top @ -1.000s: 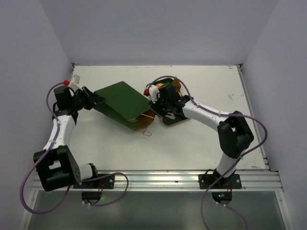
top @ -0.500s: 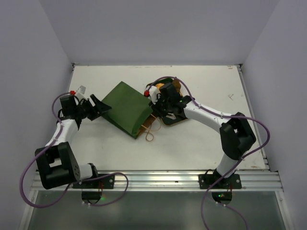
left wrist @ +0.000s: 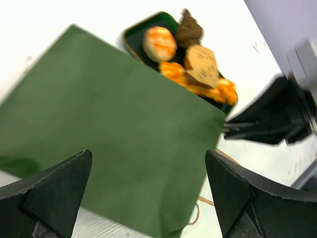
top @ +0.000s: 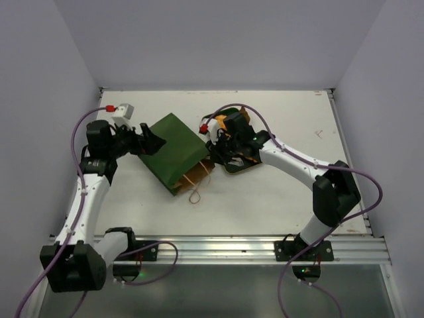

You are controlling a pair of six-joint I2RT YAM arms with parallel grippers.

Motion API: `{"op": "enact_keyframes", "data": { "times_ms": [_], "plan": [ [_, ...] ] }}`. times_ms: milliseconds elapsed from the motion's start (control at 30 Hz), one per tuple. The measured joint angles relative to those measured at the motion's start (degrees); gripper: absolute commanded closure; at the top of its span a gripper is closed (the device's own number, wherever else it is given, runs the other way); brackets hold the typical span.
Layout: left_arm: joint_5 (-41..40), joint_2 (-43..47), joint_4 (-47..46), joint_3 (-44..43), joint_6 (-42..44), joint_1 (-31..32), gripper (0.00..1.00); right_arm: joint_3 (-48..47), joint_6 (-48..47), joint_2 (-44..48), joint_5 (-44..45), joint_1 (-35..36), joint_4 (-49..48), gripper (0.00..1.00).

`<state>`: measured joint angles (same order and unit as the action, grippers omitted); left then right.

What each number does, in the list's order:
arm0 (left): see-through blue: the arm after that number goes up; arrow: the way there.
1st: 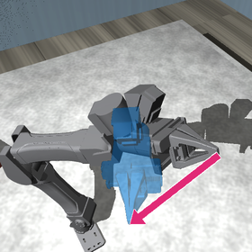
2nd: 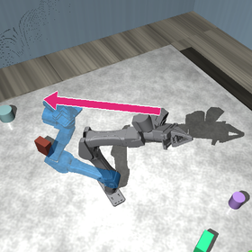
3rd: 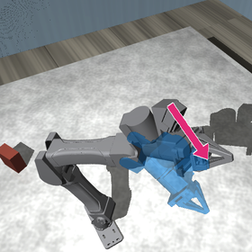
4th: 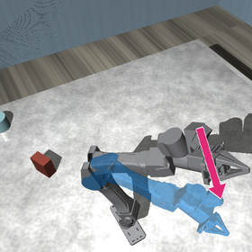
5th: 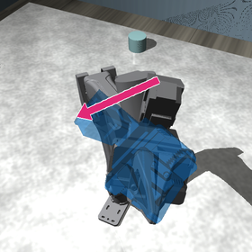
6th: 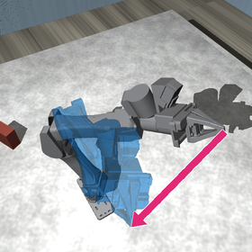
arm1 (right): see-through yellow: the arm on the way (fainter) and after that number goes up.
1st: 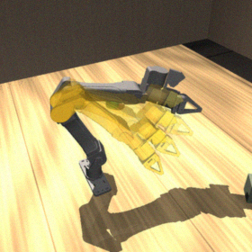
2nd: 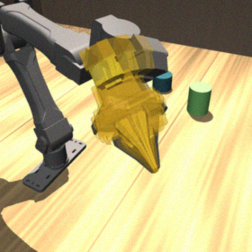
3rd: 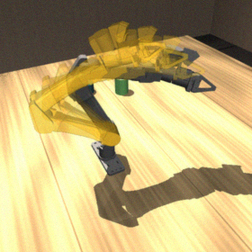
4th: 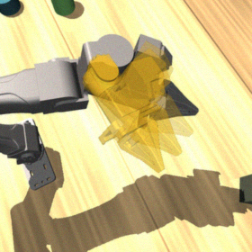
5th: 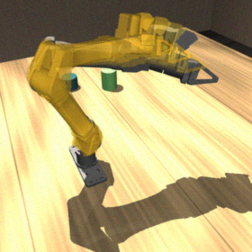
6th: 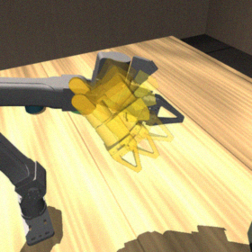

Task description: Take the fake bread out of the paper bag

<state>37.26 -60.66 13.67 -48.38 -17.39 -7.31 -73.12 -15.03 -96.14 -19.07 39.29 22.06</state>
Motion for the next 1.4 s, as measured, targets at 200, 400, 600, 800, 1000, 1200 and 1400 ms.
{"op": "enact_keyframes", "data": {
  "times_ms": [200,400,600,800,1000,1200,1400],
  "plan": [
    [-5.05,6.99,4.37,-0.7,5.68,13.09,0.04,-2.23,2.71,1.84,-5.77,0.02,-0.48,0.92],
    [-12.35,11.28,8.15,-0.7,7.56,21.0,0.07,-2.78,5.01,1.75,-7.52,0.02,-0.59,0.93],
    [-20.44,11.65,14.21,-0.83,8.04,23.98,0.09,-2.82,5.62,1.68,-6.08,0.02,-0.57,0.93],
    [-26.25,11.93,20.09,-2.29,8.61,24.72,0.1,-2.95,5.84,1.57,-4.13,0.02,-0.5,0.93],
    [-28.87,13.79,23.17,-3.19,9.22,25.07,0.11,-4.57,6.05,-0.15,-3.13,0.02,-0.35,0.93],
    [-30.12,13.09,24.74,-3.65,9.55,26.14,0.14,-5.77,6.03,-2.14,-2.64,0.0,-0.04,0.93],
    [-30.18,11.85,25.83,-4.26,9.62,27.47,0.16,-8.07,6.08,-3.3,-2.47,-0.11,0.85,0.93]
  ]
}}
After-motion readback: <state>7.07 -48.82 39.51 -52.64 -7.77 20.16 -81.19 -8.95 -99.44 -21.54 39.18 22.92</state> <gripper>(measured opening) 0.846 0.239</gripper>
